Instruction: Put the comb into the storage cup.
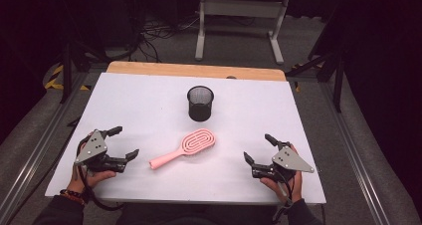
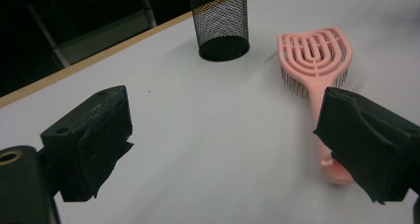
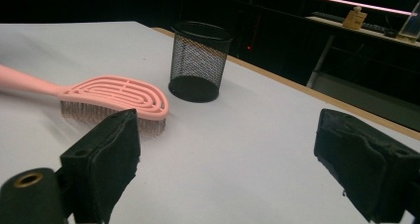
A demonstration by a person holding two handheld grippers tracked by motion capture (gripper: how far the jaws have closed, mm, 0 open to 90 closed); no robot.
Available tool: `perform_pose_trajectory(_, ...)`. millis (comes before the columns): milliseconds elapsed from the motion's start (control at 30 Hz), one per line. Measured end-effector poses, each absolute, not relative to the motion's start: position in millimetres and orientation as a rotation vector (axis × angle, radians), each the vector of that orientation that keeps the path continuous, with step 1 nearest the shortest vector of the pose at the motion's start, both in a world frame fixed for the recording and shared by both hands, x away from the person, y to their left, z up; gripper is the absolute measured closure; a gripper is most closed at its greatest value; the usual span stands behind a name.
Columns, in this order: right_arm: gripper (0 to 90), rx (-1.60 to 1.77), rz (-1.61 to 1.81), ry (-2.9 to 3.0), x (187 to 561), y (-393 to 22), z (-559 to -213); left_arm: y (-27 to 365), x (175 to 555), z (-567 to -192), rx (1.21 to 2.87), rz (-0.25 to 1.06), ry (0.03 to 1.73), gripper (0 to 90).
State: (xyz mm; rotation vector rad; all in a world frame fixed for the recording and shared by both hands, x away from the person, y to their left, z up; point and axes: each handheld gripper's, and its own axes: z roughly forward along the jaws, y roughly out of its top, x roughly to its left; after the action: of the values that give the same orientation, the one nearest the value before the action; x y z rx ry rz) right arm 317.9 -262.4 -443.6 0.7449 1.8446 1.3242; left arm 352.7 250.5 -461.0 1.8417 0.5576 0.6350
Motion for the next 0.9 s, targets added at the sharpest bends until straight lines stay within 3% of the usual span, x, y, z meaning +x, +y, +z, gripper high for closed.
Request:
perform_pose_trajectory(467,12.2,0.804,1.364,1.815,322.3,-270.7,-444.8,249.7,355.3,-462.6,1.824,0.595,0.579,9.0)
perform_pose_trajectory(633,12.3,0.812,1.329,1.839,325.0,-271.1,-448.6,245.3,362.6,-458.8,1.900,0.625,0.665,9.9)
perform_pose_trajectory(900,12.3,0.826,1.321,1.879,328.2,-270.1,-450.7,233.2,377.9,-445.1,2.005,0.532,0.687,11.1)
